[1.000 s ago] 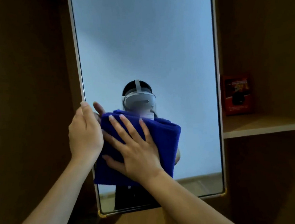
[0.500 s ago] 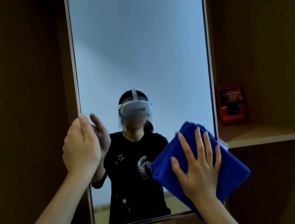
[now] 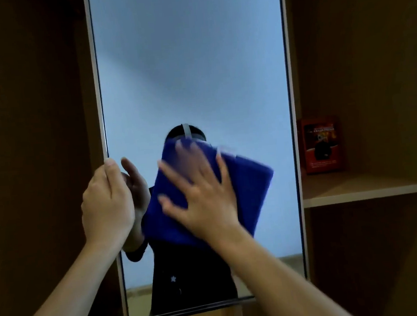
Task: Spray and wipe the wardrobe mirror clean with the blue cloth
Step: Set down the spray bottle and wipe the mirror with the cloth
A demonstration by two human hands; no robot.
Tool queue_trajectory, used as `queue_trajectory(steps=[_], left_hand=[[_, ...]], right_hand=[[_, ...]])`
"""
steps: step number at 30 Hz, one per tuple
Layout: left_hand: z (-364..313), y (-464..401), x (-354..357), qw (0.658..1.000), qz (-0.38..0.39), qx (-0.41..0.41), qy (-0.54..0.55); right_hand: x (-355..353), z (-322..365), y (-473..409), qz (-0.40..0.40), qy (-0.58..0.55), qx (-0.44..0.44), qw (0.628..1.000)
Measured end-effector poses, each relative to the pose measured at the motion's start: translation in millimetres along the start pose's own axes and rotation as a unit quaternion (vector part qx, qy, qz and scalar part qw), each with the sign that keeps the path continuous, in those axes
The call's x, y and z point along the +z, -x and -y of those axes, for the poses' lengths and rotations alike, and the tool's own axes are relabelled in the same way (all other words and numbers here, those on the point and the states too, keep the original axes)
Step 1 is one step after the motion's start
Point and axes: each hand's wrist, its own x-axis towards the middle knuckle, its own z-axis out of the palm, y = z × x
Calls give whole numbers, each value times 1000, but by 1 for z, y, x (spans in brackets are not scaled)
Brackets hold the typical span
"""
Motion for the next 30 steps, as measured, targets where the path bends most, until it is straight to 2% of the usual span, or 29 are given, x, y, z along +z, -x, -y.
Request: queue_trajectory(steps=[4, 7, 11, 21, 30], left_hand=[[2, -1, 1, 1000, 7, -4, 18], [2, 1, 4, 1000, -13, -1, 0], [3, 2, 8, 1000, -24, -3, -15], [-3, 5, 5, 999, -28, -8, -42], [21, 29, 3, 997, -5, 18, -69]], right_hand=[[-30, -55, -69, -41, -19, 119, 992], [-44, -89, -75, -52, -16, 160, 986], [-37, -103, -32, -61, 0, 180, 982], [21, -68, 164, 7, 13, 203, 979], [32, -45, 167, -37, 14, 243, 969]])
